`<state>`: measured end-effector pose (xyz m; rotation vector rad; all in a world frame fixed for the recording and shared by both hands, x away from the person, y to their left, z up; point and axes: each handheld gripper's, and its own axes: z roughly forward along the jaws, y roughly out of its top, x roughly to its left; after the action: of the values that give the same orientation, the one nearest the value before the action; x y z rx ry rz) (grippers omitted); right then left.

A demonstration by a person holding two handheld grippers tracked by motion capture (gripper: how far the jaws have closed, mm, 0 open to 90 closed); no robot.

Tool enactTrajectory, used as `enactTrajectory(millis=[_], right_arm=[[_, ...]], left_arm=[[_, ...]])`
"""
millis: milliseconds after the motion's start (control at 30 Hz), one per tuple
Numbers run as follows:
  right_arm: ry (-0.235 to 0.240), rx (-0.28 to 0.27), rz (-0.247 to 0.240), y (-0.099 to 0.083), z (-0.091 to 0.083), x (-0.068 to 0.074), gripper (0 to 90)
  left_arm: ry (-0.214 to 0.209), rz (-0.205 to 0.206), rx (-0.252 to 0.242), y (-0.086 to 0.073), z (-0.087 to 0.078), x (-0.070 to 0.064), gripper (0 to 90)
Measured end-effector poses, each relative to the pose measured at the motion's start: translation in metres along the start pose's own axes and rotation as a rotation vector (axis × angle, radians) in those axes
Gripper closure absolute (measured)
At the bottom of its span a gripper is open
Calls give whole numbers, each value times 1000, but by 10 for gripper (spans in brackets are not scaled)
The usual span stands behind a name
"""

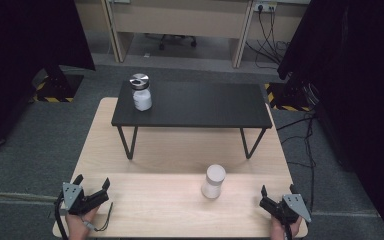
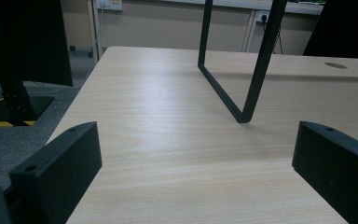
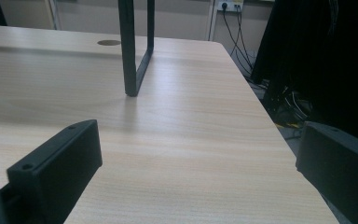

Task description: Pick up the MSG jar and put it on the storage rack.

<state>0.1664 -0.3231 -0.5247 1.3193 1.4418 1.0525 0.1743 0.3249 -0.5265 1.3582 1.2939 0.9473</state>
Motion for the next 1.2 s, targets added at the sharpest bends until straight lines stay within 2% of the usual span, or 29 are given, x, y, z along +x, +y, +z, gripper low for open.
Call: enactTrajectory(millis=[233, 567, 900, 1200], right_arm=[[23, 14, -16, 3, 1, -2, 3], [59, -4, 29, 2, 2, -5, 4], [159, -35, 20, -4, -15, -5, 3], [211, -61, 26, -7, -25, 2, 4]], left_arm=[[-2, 8, 5, 1, 0, -1, 5], [4, 1, 10, 2, 1, -1, 5], [2, 5, 14, 2, 1, -1, 5], [-3, 5, 17, 2, 1, 0, 6]])
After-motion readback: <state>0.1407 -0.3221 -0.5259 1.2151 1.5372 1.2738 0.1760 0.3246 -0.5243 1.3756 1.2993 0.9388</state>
